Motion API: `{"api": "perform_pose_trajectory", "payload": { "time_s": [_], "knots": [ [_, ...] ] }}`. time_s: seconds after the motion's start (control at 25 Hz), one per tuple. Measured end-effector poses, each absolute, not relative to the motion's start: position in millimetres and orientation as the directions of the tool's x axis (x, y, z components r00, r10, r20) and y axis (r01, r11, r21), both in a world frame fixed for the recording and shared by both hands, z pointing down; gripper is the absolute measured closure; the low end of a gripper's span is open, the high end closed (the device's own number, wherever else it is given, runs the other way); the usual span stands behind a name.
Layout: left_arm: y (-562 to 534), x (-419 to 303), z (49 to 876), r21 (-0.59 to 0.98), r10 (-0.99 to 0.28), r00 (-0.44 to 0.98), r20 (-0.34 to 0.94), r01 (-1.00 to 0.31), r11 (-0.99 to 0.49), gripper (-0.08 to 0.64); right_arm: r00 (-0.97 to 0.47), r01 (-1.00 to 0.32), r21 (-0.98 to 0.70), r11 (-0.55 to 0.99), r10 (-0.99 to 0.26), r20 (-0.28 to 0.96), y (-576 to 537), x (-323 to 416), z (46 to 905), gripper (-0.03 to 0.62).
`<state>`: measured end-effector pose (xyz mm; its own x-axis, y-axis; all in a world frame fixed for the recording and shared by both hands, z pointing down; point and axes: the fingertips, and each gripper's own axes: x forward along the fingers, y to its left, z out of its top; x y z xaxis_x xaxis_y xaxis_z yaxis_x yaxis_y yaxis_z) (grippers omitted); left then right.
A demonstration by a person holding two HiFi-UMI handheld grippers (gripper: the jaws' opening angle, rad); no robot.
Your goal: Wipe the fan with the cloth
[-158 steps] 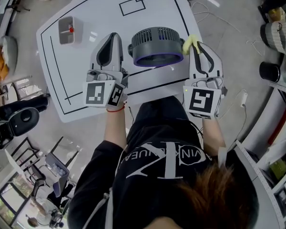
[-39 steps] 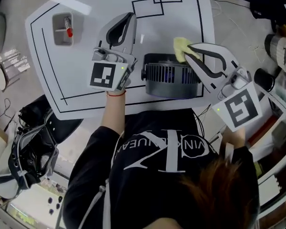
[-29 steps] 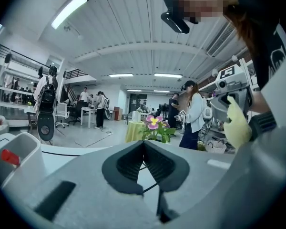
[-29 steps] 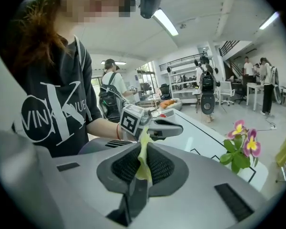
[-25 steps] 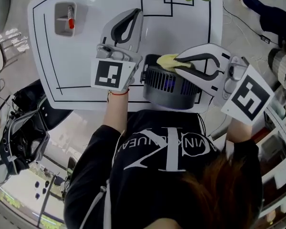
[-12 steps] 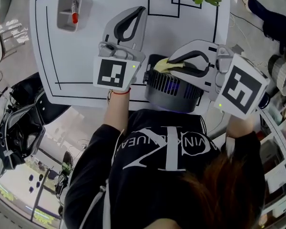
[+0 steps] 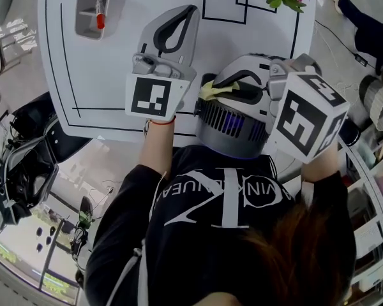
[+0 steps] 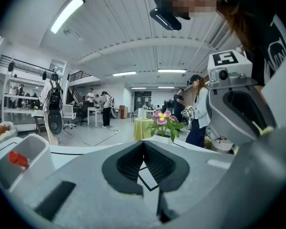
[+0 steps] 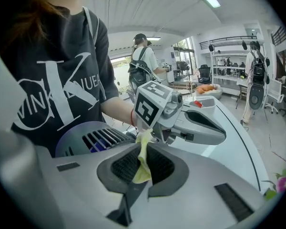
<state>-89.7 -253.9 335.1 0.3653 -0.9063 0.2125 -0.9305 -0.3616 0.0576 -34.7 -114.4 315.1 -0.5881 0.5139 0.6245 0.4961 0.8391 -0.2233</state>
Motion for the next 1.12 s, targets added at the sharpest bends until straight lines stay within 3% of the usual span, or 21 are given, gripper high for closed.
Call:
{"api": "perform_pose_trajectory", "payload": {
  "time_s": [0.36,0.76,1.12],
  "knots": [
    [-252.3,-90.6,338.7,0.055,-0.907,0.357,0.223,-0.934,-0.354,0.549,-0.505,0.571,-0.261,0.778,0.584,0.636,-91.9,-35.8,331.9,0.557],
    [-255.1,-93.1,342.4,0.052,-0.906,0.350,0.239,-0.936,-0.348,0.549,-0.411,0.543,-0.338,0.768,0.595,0.691,-104.9,-15.3,368.9,0.557],
    [-258.5,-93.0,347.3,0.062,-0.904,0.349,0.246,-0.937,-0.345,0.549,-0.344,0.510,-0.456,0.729,0.659,0.669,-105.1,17.7,382.7,0.557]
  ]
}}
